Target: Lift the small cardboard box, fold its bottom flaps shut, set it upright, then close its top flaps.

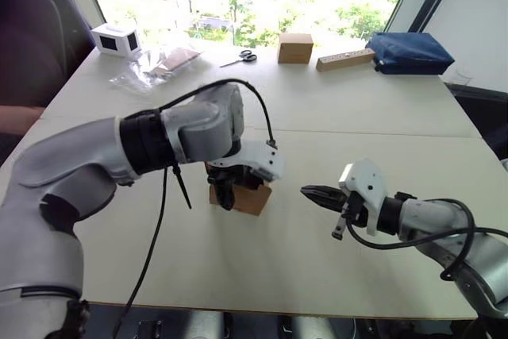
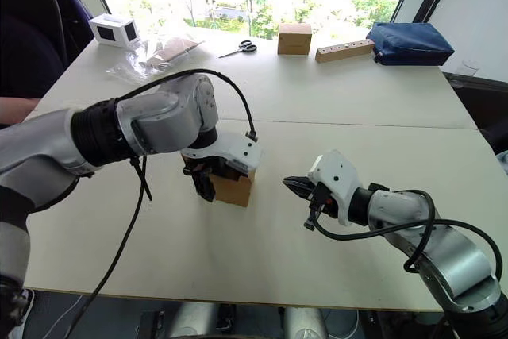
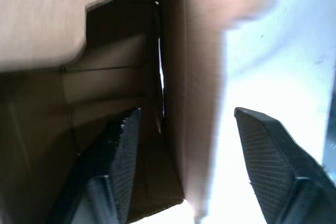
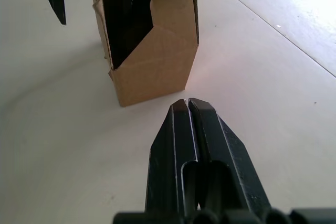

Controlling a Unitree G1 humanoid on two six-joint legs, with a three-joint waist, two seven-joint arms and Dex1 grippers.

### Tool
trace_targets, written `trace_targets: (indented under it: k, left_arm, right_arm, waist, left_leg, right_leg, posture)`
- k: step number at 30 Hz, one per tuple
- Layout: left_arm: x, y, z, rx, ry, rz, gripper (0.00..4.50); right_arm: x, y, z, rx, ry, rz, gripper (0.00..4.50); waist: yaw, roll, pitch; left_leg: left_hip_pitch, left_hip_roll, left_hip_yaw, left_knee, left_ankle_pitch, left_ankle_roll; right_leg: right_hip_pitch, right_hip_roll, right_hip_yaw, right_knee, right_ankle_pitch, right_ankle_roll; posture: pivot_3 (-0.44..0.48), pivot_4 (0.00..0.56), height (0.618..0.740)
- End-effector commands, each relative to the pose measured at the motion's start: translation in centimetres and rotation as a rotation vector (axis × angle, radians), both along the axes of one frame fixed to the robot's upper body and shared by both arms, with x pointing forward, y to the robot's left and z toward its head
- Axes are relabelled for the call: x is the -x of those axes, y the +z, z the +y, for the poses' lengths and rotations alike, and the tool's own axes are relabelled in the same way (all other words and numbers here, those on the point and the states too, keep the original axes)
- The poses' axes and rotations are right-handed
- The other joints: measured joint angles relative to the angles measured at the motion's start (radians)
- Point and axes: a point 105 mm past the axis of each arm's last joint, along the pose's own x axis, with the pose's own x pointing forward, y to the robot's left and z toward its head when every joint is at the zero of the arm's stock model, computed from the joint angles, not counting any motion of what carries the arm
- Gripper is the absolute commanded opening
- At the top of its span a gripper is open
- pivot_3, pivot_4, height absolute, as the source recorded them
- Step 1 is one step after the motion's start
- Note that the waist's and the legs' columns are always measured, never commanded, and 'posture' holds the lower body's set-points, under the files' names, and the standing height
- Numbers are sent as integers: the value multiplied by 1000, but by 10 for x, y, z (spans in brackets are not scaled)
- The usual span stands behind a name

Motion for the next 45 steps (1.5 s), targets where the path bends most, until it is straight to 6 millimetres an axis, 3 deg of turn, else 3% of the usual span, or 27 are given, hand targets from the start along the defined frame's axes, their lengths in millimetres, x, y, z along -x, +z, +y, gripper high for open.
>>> trace_targets:
  k: [1, 8, 11, 13, 15, 19, 21, 22, 24, 27, 30, 35, 45]
  left_arm:
    - [-1, 46, -13, 158, 104, 8, 2715]
    - [-8, 96, -12, 540, 285, 183, 2715]
    - [-29, 122, -2, 847, 325, 138, 2715]
    - [-45, 128, 15, 1013, 356, 38, 2715]
    - [-55, 113, 45, 1059, 350, -82, 2715]
    - [-74, 60, 98, 905, 475, -361, 2715]
    - [-72, 36, 122, 889, 559, -412, 2715]
    - [-67, 15, 135, 883, 629, -413, 2715]
    - [-57, -15, 149, 869, 701, -409, 2715]
    - [-35, -52, 145, 868, 700, -336, 2715]
    - [-29, -68, 142, 880, 725, -314, 2715]
    - [-25, -80, 136, 881, 727, -316, 2715]
    - [-19, -82, 99, 972, 651, -263, 2715]
  right_arm:
    - [-1, 17, 2, -56, 18, -52, 0]
    - [-7, 29, 1, -178, 24, -37, 0]
    - [-5, 29, 0, -185, 28, -11, 0]
    - [-1, 20, 1, -141, 37, 30, 0]
    - [3, 5, 2, -84, 46, 72, 0]
    - [0, -7, 4, -93, 25, 84, 0]
    - [-8, -11, 3, -109, -15, 70, 0]
    - [-12, -17, 4, -97, -30, 77, 0]
    - [-16, -28, 8, -72, -41, 90, 0]
    - [-26, -38, 17, -39, -40, 78, 0]
    - [-32, -47, 23, -5, -19, 75, 0]
    - [-30, -47, 39, 0, 53, 81, 0]
    - [-28, -52, 45, 31, 99, 89, 0]
  waist:
    - [0, 0, 0]
    - [-2, 0, 0]
    - [-4, 1, 0]
    - [-6, 1, 0]
    - [-12, 3, -2]
    - [-20, 2, -1]
    - [-20, 1, -1]
    - [-21, 1, -1]
    - [-25, 2, -2]
    - [-20, 0, -2]
    - [3, -1, -3]
    - [-1, -1, -4]
    - [-1, -1, -4]
  left_leg:
    - [0, 0, 0, 0, 0, 0]
    - [1, 0, 0, 0, 0, 0]
    - [1, 0, 0, 0, 0, 0]
    - [2, 1, 0, 1, 0, 0]
    - [3, 1, 0, 0, 0, 0]
    - [3, 1, 0, 0, 2, -4]
    - [3, 1, 0, 0, 2, -3]
    - [3, 1, 0, 0, 2, -3]
    - [4, 1, 1, 0, 2, -4]
    - [3, 0, 1, 0, 2, -4]
    - [3, -1, 0, 1, 1, -3]
    - [4, -2, 0, 1, 1, -2]
    - [5, -2, 0, 1, 1, -2]
  right_leg:
    - [0, 0, 0, 0, 0, 0]
    - [-1, 0, 0, 3, -1, 2]
    - [-2, 0, 0, 7, -2, 3]
    - [-2, 0, 0, 9, -2, 2]
    - [-2, 0, 0, 10, -2, 2]
    - [-2, 0, 0, 11, -2, 2]
    - [-1, -1, 0, 10, -2, 2]
    - [-1, -2, 0, 10, -2, 2]
    - [-1, -4, 1, 10, -2, 2]
    - [-1, -5, -1, 10, -2, 2]
    - [0, -6, -2, 10, -2, 2]
    - [2, -6, -2, 10, -2, 2]
    - [2, -6, -2, 10, -2, 2]
  posture:
    - [0, 150, 740]
    - [0, 150, 740]
    - [0, 150, 740]
    - [0, 150, 740]
    - [0, 150, 740]
    - [0, 150, 740]
    - [0, 150, 740]
    - [0, 150, 740]
    - [0, 150, 740]
    - [0, 150, 740]
    - [0, 150, 740]
    - [0, 150, 740]
    - [0, 150, 740]
